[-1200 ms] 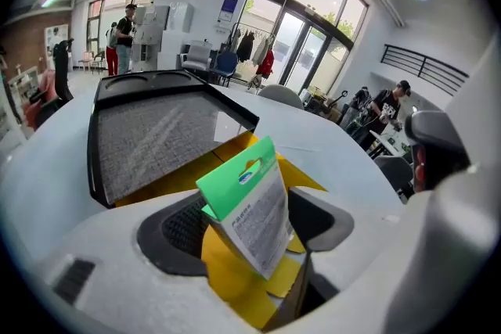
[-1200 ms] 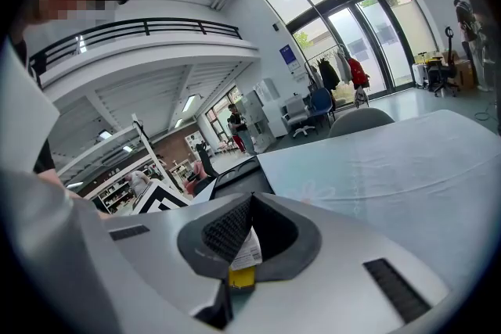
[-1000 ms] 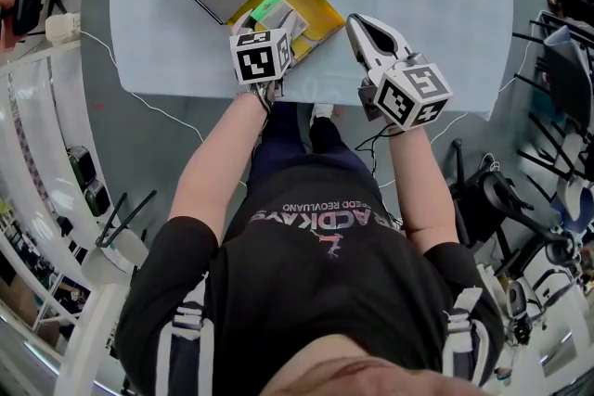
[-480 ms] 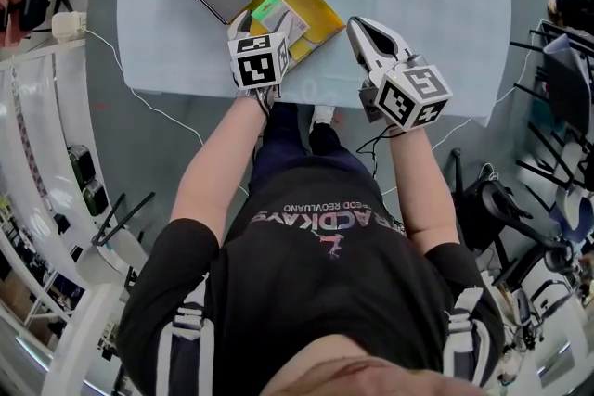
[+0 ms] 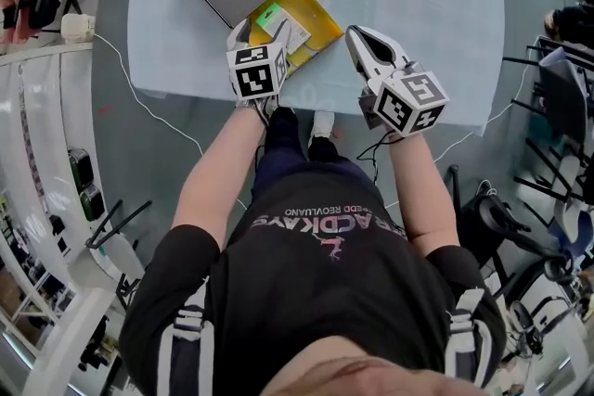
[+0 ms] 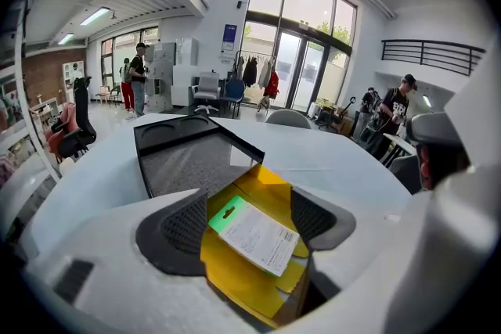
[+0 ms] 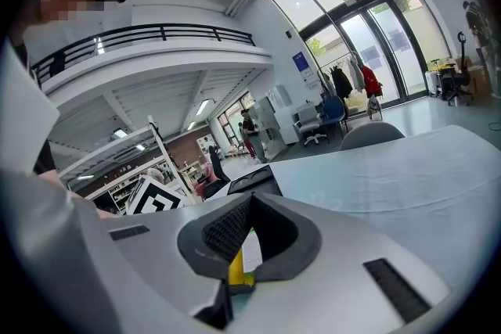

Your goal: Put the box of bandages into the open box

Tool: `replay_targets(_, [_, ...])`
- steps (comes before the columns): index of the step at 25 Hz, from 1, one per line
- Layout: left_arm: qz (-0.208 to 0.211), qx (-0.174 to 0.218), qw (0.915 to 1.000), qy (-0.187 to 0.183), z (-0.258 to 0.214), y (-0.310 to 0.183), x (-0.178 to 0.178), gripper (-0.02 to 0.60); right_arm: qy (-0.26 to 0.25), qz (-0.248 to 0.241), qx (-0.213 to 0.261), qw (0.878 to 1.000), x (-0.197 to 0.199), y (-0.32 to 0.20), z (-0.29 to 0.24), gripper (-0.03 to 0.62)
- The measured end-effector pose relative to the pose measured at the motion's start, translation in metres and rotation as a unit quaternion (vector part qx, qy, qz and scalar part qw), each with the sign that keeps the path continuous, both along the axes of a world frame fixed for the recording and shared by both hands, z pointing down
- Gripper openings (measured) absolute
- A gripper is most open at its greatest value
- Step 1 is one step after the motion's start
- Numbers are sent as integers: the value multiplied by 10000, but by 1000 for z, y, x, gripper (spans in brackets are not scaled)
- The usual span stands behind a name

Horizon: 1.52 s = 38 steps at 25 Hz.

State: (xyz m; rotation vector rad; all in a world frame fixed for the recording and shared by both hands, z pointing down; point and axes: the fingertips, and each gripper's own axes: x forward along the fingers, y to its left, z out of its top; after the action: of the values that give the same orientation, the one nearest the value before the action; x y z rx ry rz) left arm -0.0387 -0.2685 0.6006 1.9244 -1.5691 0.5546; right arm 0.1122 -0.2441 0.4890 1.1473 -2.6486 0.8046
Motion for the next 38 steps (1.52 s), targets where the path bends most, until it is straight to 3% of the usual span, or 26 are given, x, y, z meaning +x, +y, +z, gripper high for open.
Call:
replay_targets(8, [-72, 711, 9973, 181, -59, 14, 3, 319, -35, -208, 474, 9987, 0, 11, -35, 12])
replay_targets(13, [-16, 1377, 9904, 78, -114, 37, 8, 103, -106, -342, 814, 9960, 0, 25, -68, 11])
replay_targets(16, [104, 1745, 9846, 52, -151, 55, 14, 37, -177, -442, 1045, 9934, 0, 36, -95, 11])
replay_targets(23, [644, 2632, 9617, 406, -235, 101, 38, 18, -284, -763, 1666, 9827, -9, 68, -157, 11])
replay_targets(27, [747, 2913, 9531, 350, -266, 123, 38, 18, -329, -946, 2011, 9744, -21, 83, -188, 11])
replay_targets(32, [692, 3032, 9498, 348, -275, 145, 21, 18, -270, -1075, 2172, 9698, -41, 103, -195, 11])
replay_targets(38, [771, 3012, 9494, 432, -275, 162, -10, 18, -147, -930, 2133, 9724, -67, 118, -189, 12])
